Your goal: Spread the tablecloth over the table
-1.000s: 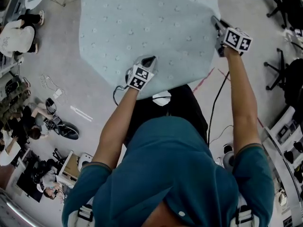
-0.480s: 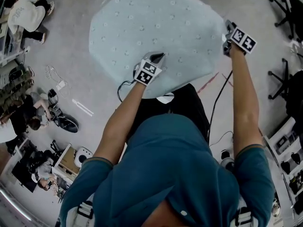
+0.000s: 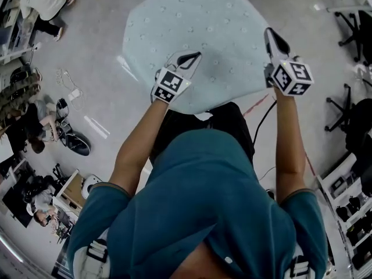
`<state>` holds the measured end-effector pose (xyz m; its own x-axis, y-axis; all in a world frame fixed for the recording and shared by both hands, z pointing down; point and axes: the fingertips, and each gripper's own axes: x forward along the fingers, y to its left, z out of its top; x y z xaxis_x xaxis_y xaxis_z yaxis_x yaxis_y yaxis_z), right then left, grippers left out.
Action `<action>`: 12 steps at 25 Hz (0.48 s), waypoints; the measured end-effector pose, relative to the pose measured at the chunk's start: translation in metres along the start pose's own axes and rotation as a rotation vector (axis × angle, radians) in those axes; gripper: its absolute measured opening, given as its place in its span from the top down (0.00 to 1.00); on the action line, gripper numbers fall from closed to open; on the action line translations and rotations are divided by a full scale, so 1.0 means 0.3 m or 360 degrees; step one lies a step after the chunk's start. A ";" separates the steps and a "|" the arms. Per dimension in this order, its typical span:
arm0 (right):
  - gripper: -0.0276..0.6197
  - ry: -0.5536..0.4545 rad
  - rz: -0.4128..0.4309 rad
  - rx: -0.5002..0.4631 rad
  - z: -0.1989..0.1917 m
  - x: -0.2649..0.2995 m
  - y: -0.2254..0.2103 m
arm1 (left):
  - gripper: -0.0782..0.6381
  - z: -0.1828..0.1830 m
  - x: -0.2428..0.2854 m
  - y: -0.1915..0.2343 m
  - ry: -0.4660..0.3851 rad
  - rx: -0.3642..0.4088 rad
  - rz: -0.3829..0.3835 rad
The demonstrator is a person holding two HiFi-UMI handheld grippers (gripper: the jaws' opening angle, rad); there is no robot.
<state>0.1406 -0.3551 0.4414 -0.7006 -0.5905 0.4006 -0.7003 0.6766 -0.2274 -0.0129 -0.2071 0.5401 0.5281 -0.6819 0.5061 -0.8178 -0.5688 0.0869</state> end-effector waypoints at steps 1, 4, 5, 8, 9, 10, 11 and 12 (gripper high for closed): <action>0.94 -0.0024 0.0047 -0.0057 0.031 -0.003 0.086 | 0.89 0.035 -0.038 0.017 -0.0038 0.0009 0.0010; 0.94 -0.0097 0.0154 -0.0201 0.123 -0.037 0.293 | 0.89 0.144 -0.137 0.055 -0.0148 0.0038 0.0043; 0.94 -0.0120 0.0177 -0.0234 0.154 -0.055 0.347 | 0.89 0.187 -0.170 0.066 -0.0190 0.0049 0.0056; 0.94 -0.0187 0.0232 -0.0318 0.271 -0.119 0.500 | 0.89 0.338 -0.296 0.103 -0.0331 0.0095 0.0102; 0.94 -0.0208 0.0257 -0.0353 0.310 -0.138 0.558 | 0.89 0.385 -0.350 0.117 -0.0374 0.0116 0.0124; 0.94 -0.0224 0.0283 -0.0391 0.344 -0.155 0.618 | 0.89 0.426 -0.407 0.131 -0.0412 0.0131 0.0150; 0.94 -0.0237 0.0307 -0.0431 0.374 -0.169 0.676 | 0.89 0.462 -0.466 0.147 -0.0443 0.0133 0.0178; 0.94 -0.0252 0.0327 -0.0466 0.402 -0.182 0.729 | 0.89 0.494 -0.523 0.163 -0.0469 0.0126 0.0207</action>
<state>0.0092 -0.2279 0.2628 -0.8505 -0.4749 0.2262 -0.4908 0.8711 -0.0167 -0.1019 -0.1961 0.3378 0.4733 -0.8483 0.2377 -0.8685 -0.4944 -0.0350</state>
